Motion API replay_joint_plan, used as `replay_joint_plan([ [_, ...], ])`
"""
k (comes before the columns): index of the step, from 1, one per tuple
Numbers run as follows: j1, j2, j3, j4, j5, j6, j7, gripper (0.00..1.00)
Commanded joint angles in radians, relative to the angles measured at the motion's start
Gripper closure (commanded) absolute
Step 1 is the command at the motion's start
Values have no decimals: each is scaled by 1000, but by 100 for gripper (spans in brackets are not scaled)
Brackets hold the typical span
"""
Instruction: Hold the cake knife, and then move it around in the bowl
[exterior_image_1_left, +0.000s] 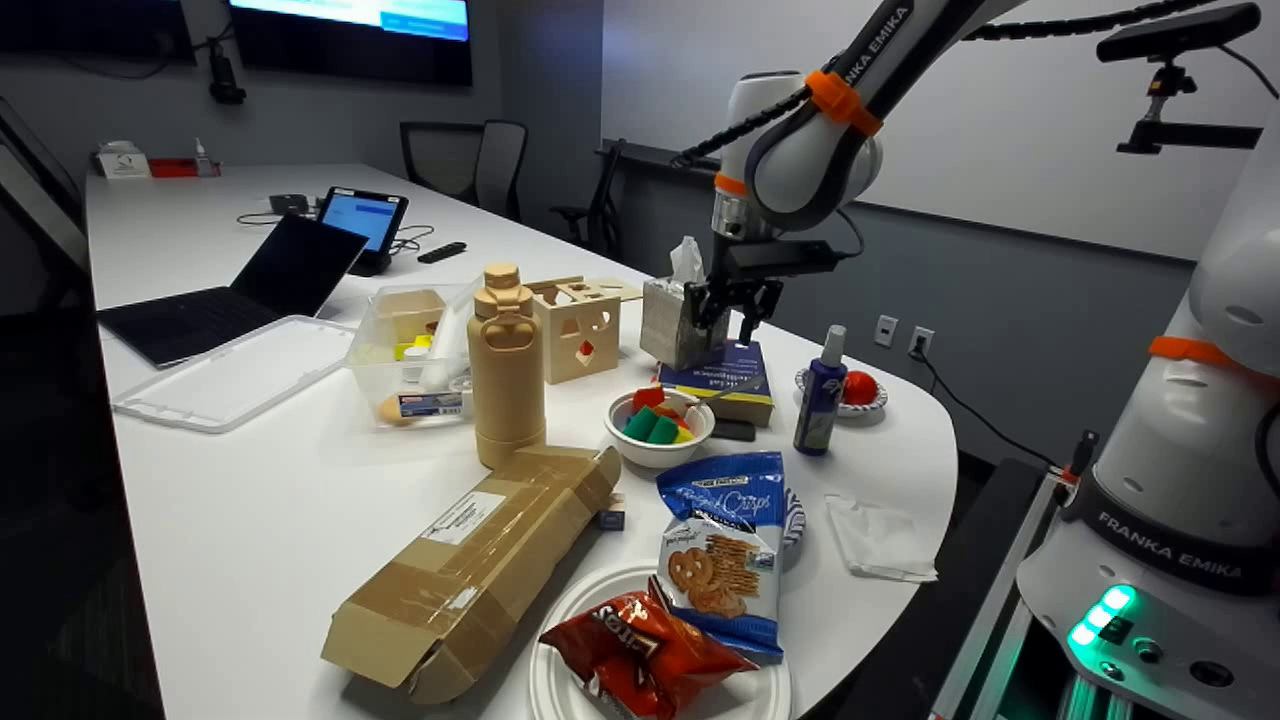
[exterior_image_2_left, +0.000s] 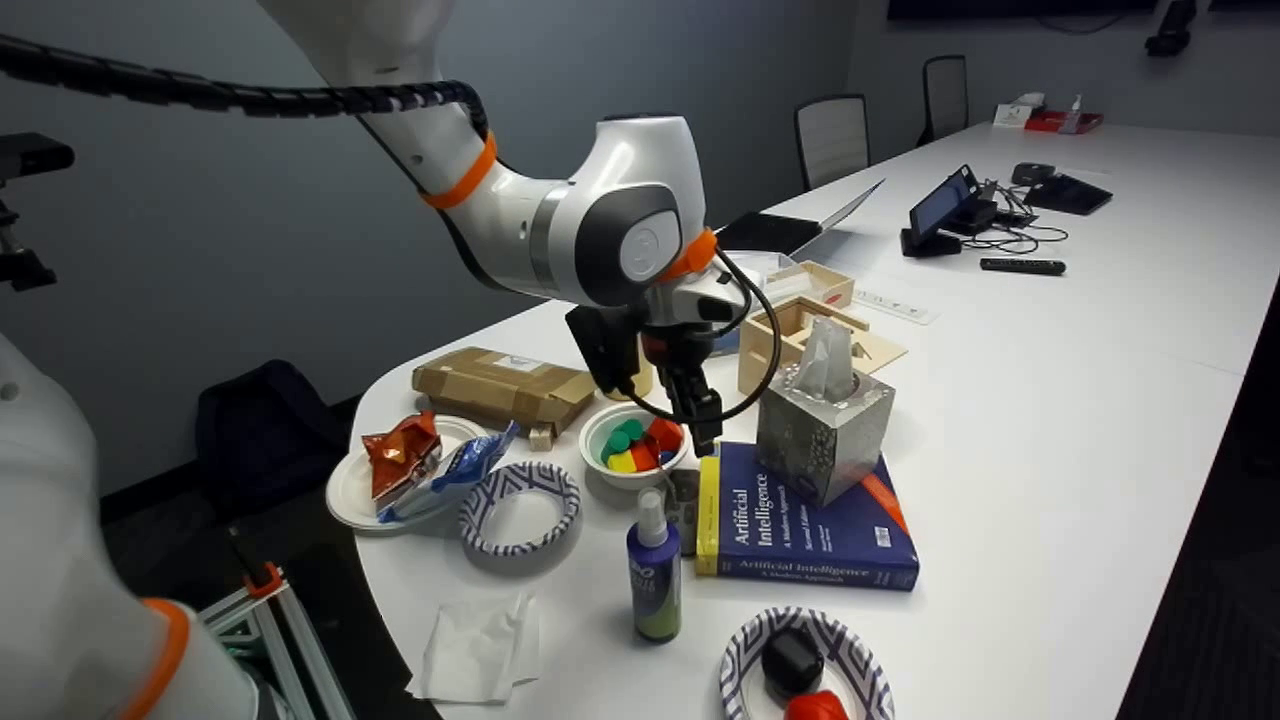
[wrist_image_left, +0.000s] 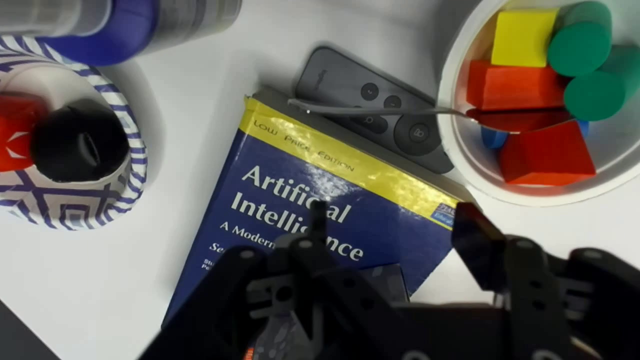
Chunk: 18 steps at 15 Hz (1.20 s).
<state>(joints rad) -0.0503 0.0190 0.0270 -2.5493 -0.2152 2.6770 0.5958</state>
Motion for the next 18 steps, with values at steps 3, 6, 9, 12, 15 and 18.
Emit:
replay_joint_plan([
  [3,37,54,-26,-28,-10,42,65,81],
  [6,54,84,-42,-29,-20,59,97,100],
  [9,74,118,-60,-19,-12,84,107,100],
  [12,93,146,-71,-13,4,97,98,100],
  [15,104,178,-71,-4,39,108,75,100],
  [18,117,201,-70,8,72,116,63,100],
])
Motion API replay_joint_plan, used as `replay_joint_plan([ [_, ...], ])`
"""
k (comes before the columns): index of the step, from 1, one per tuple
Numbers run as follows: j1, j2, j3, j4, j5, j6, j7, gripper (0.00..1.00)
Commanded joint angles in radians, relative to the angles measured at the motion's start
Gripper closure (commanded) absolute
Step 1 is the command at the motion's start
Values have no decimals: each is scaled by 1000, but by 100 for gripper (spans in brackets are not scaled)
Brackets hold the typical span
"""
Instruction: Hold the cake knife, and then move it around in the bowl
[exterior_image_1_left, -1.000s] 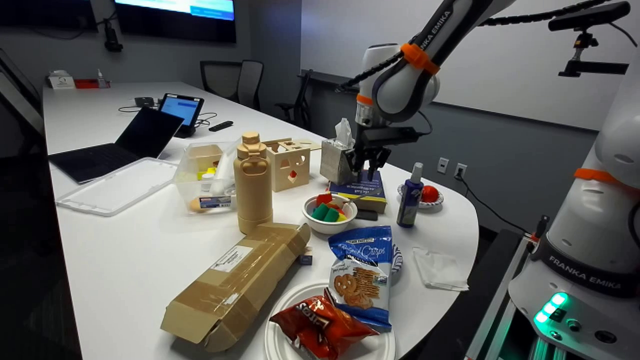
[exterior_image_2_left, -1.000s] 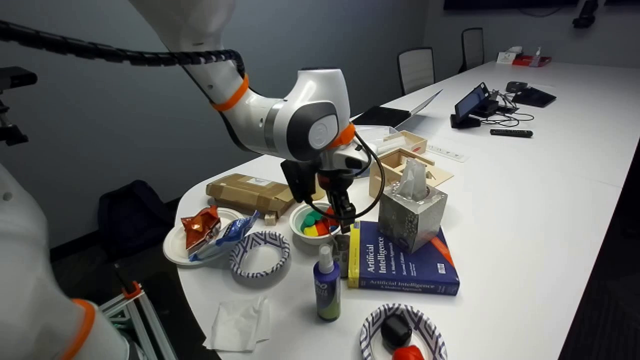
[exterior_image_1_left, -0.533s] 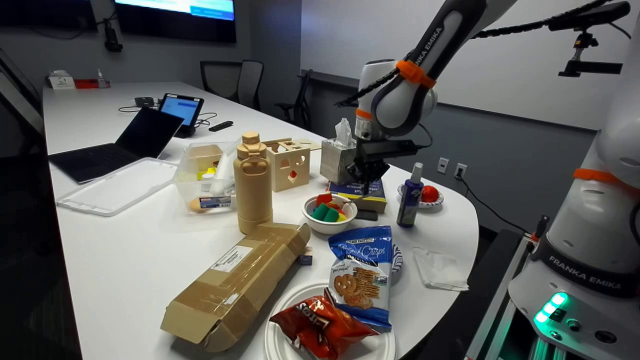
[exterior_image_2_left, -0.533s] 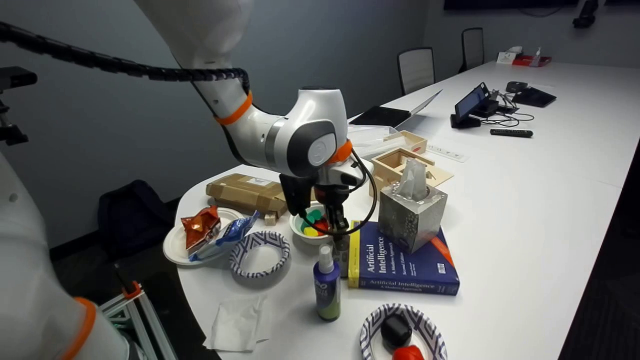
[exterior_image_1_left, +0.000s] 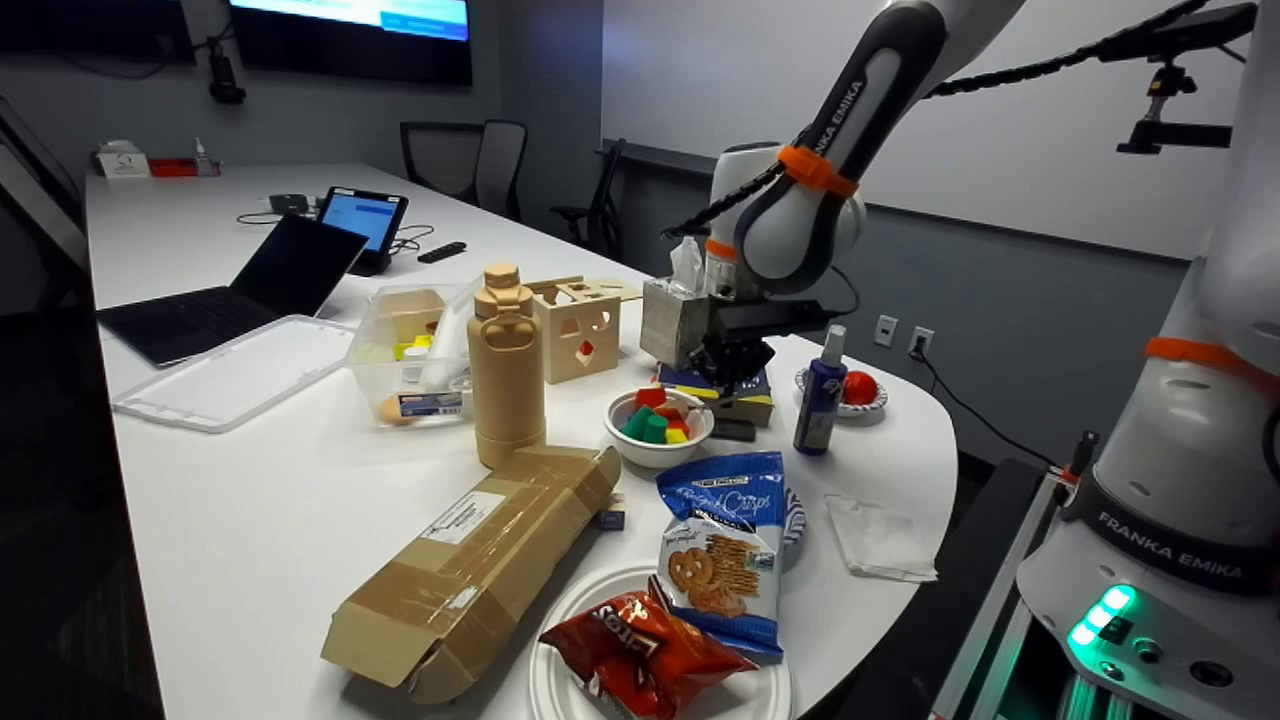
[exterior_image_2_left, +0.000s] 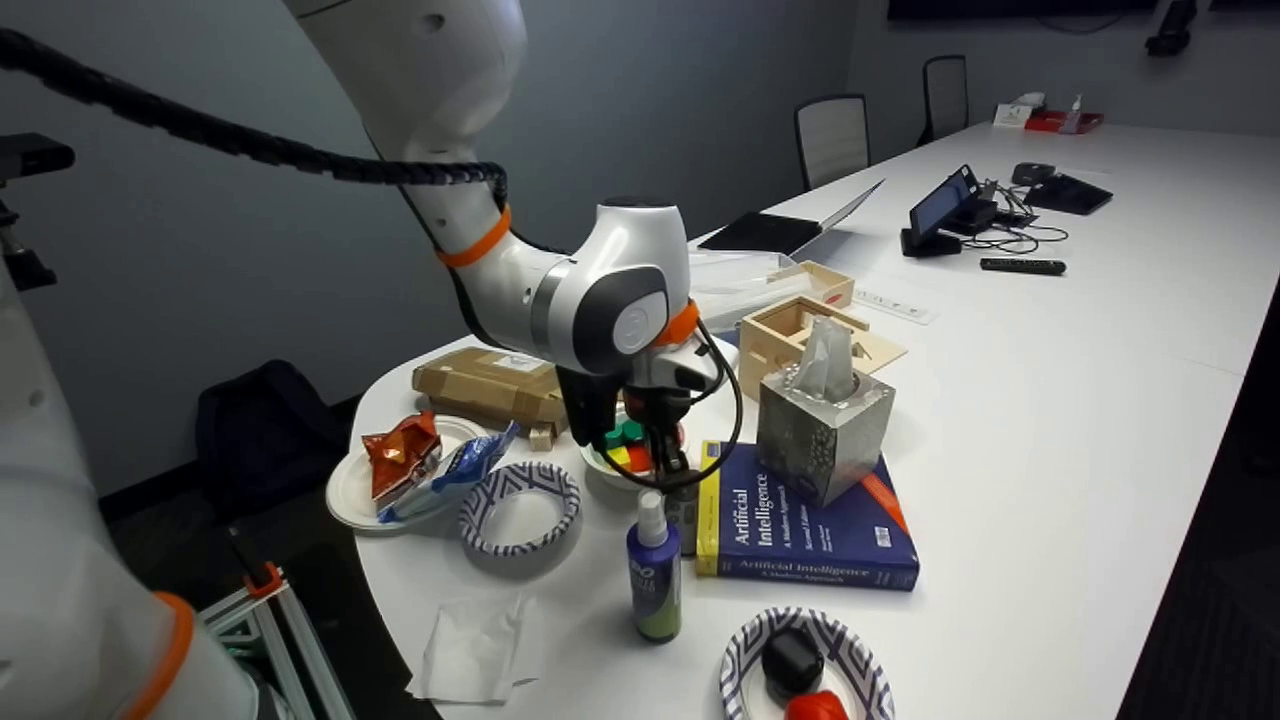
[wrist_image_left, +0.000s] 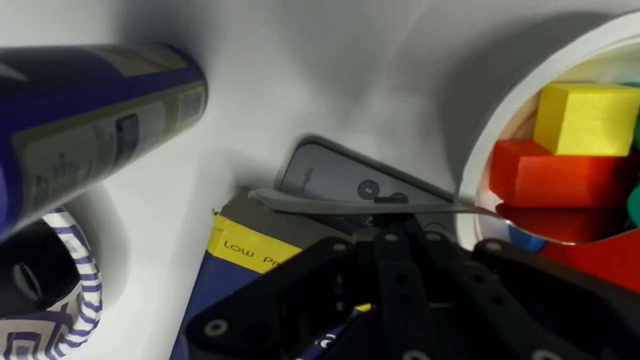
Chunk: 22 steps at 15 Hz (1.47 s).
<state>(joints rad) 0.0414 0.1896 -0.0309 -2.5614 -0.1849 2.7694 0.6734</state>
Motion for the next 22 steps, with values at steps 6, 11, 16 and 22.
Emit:
replay_joint_plan([
  [6,24,70,-18,39,125,72,-41,100],
  [11,-11,104,3,64,270,81,-117,100],
  [16,-41,132,42,102,437,65,-221,100],
  [22,-51,160,57,130,510,44,-269,100],
])
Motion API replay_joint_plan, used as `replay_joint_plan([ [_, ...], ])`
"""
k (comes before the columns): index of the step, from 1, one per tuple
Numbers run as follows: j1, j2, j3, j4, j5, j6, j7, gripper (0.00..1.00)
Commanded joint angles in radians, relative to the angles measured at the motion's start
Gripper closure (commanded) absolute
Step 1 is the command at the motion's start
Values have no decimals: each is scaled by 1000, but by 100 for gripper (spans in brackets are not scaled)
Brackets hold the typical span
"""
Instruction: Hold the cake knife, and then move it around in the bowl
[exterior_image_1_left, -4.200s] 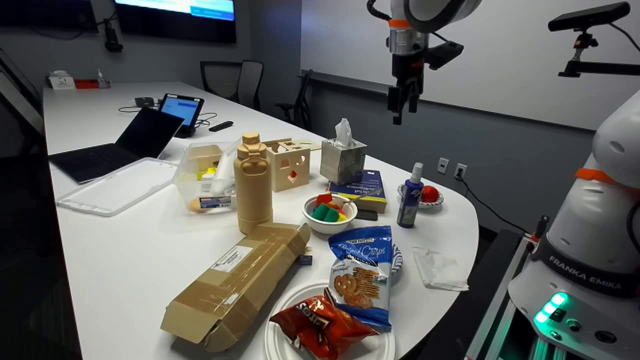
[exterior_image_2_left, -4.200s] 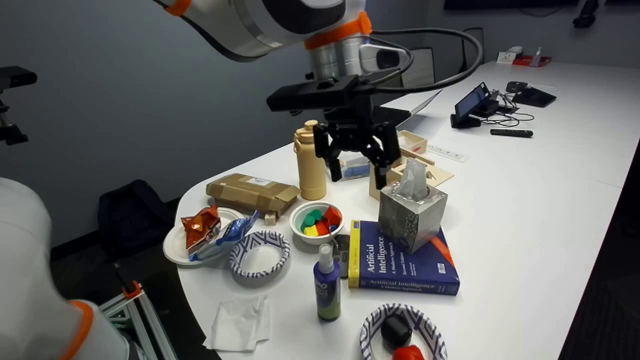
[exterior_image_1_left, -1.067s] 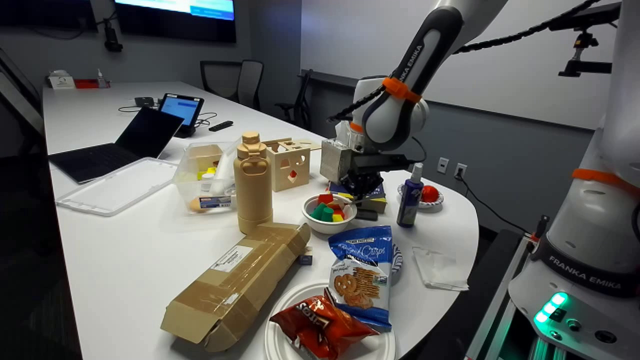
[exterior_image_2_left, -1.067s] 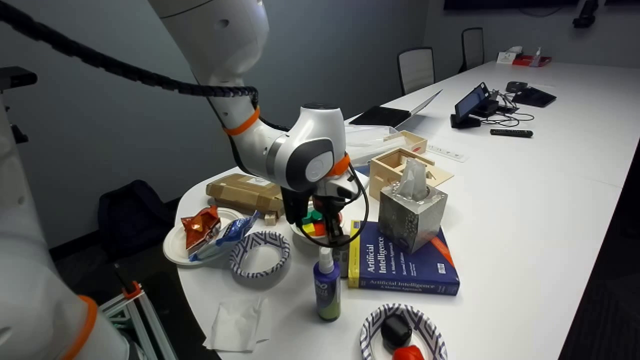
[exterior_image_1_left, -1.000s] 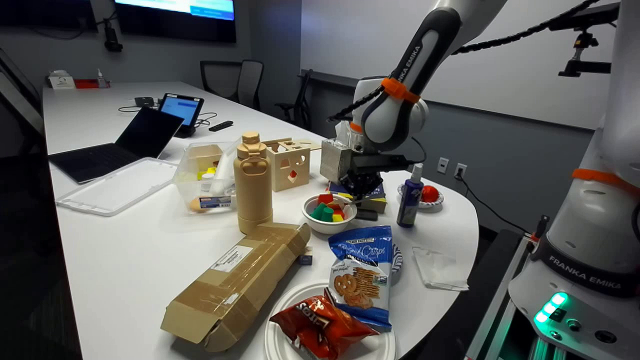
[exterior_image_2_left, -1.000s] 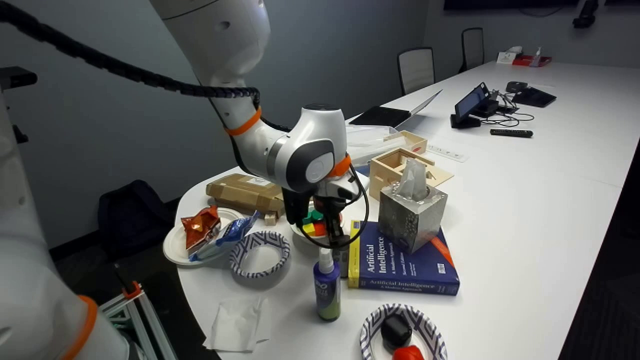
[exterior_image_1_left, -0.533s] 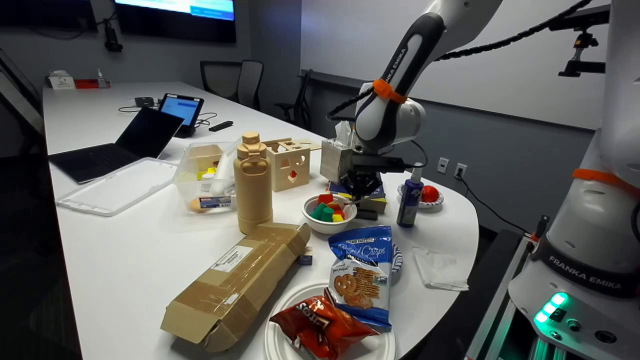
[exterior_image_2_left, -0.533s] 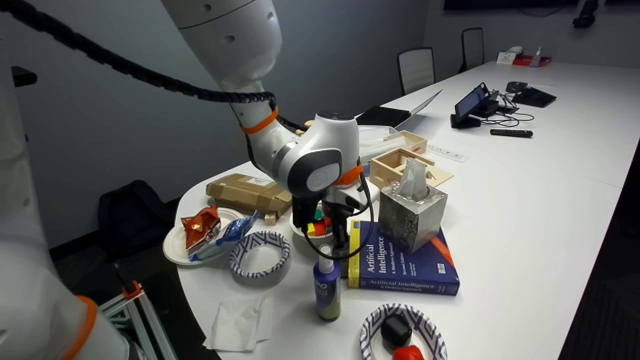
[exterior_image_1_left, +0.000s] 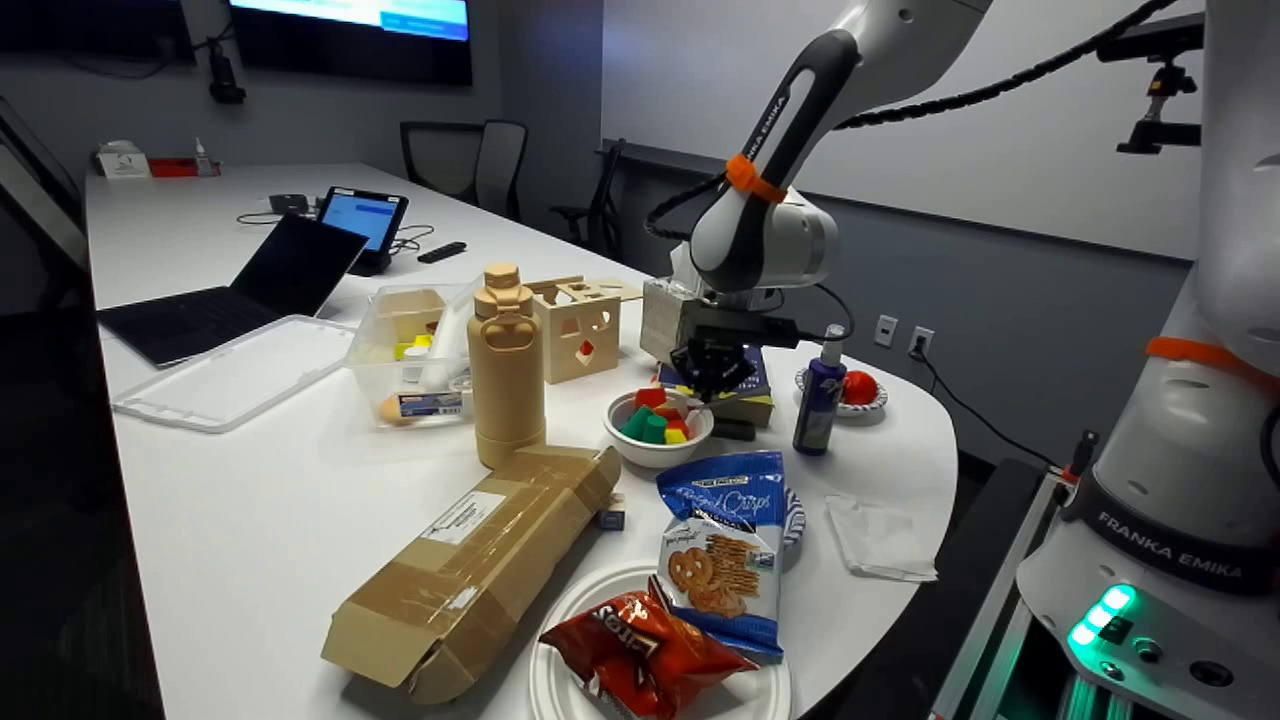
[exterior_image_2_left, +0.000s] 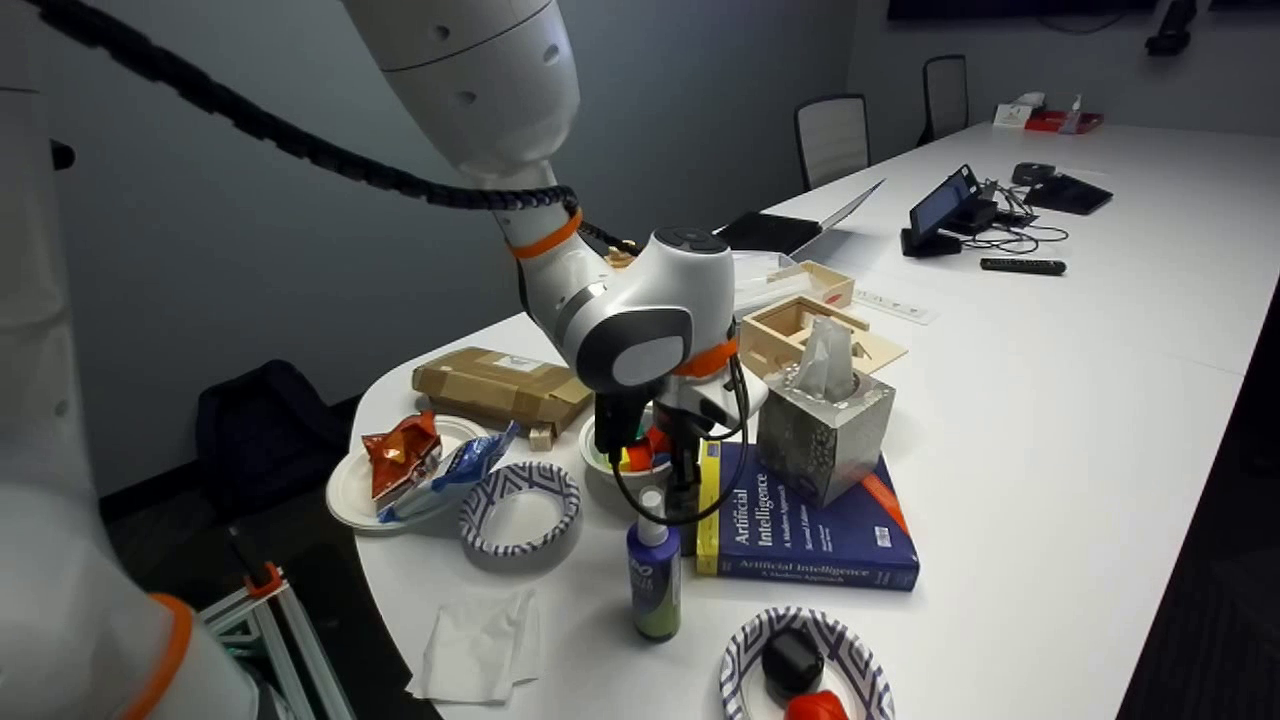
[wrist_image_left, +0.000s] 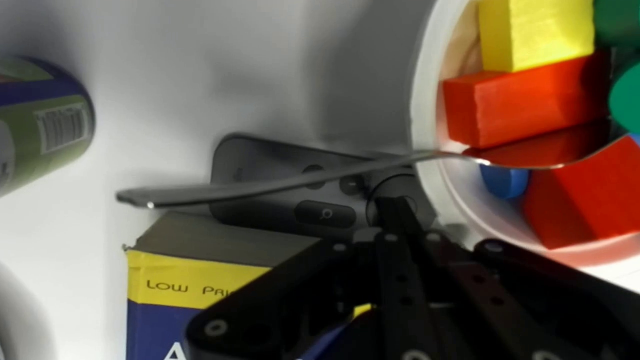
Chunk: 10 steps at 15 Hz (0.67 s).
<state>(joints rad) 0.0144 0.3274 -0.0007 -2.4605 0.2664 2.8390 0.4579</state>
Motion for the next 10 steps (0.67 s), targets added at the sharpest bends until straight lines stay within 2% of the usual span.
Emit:
replay_joint_plan([
  [1,-28,28,30,33,66,-30,-62,100],
  [6,-55,40,64,44,126,-54,-114,100],
  [10,-50,53,58,55,130,-47,-115,100],
])
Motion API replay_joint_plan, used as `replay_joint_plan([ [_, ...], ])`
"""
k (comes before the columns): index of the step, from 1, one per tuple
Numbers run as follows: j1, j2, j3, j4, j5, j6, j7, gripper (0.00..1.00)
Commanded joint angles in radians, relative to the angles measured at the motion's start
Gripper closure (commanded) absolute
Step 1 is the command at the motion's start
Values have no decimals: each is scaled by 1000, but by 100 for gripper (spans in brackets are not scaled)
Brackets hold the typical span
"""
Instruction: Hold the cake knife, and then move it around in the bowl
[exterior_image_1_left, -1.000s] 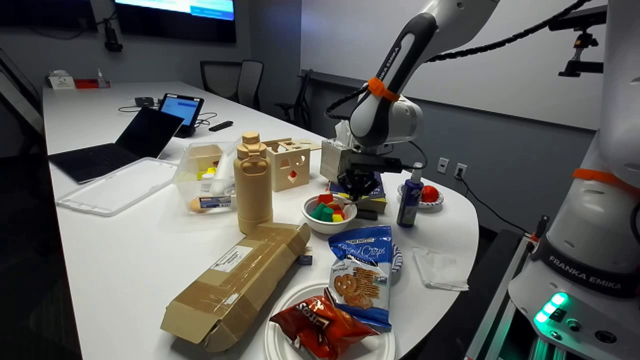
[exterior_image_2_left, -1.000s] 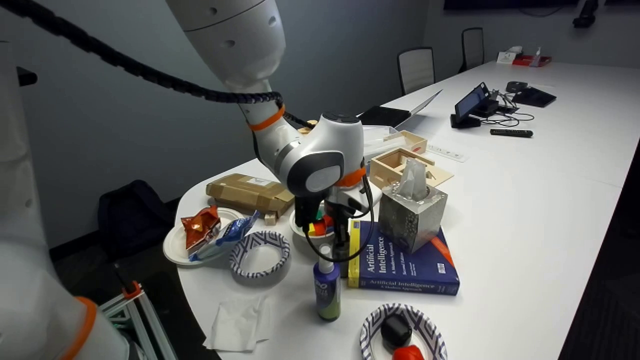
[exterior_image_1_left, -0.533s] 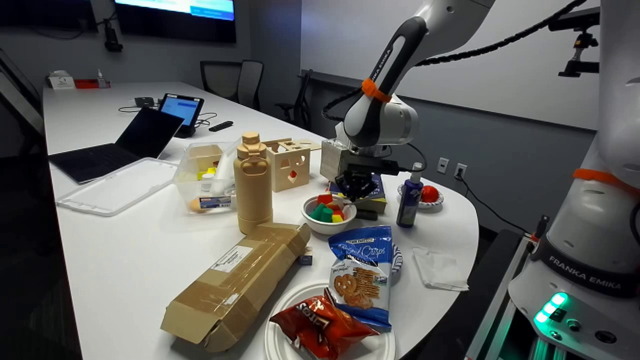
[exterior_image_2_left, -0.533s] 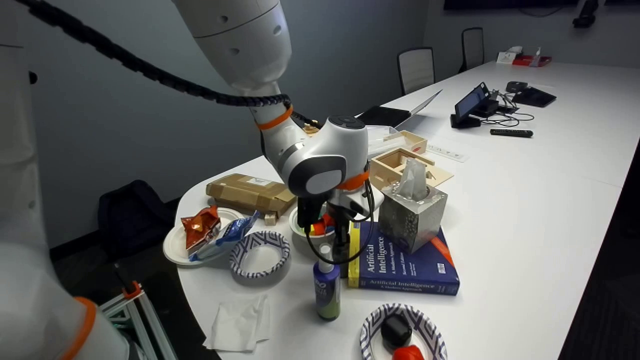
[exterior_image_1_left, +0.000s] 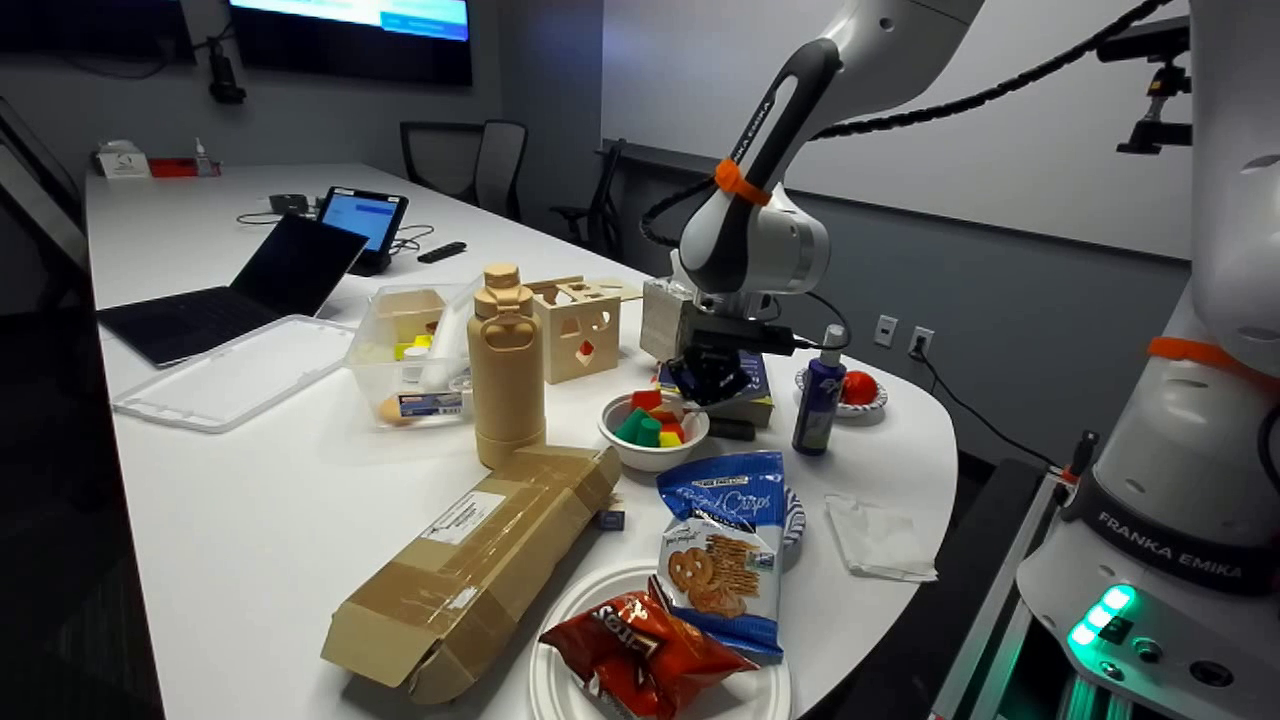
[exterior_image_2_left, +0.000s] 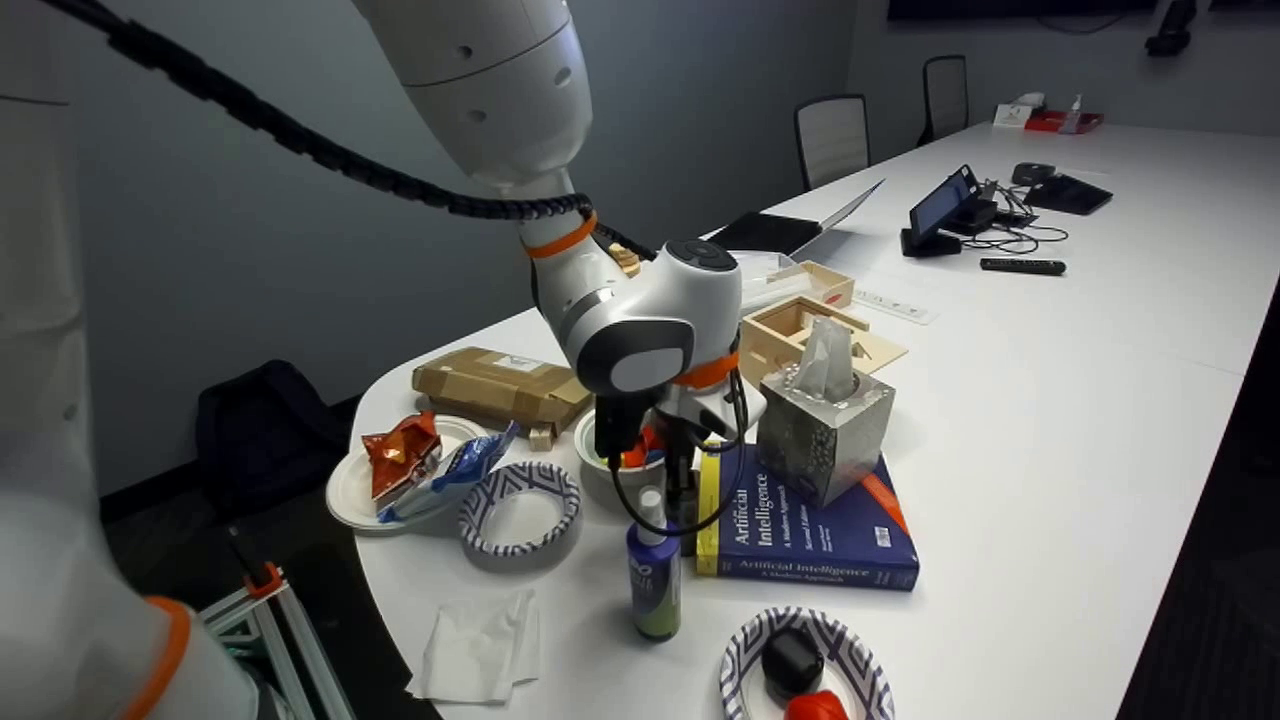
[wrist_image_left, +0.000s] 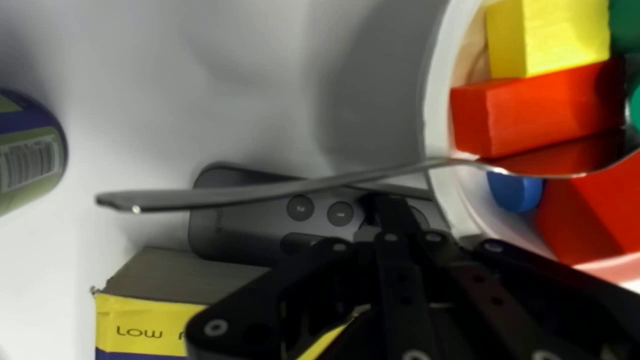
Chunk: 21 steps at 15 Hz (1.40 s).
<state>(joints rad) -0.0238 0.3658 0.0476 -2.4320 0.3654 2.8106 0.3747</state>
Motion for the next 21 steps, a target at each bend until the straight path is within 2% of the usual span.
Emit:
replay_joint_plan([
  [1,-6,18,2,28,23,-15,-26,100],
  [10,24,33,-24,41,-17,-31,1,100],
  [15,143,39,-141,39,-186,-61,114,100],
  [18,183,41,-172,46,-250,-75,150,100],
  [21,188,39,-173,46,-263,-78,148,100],
])
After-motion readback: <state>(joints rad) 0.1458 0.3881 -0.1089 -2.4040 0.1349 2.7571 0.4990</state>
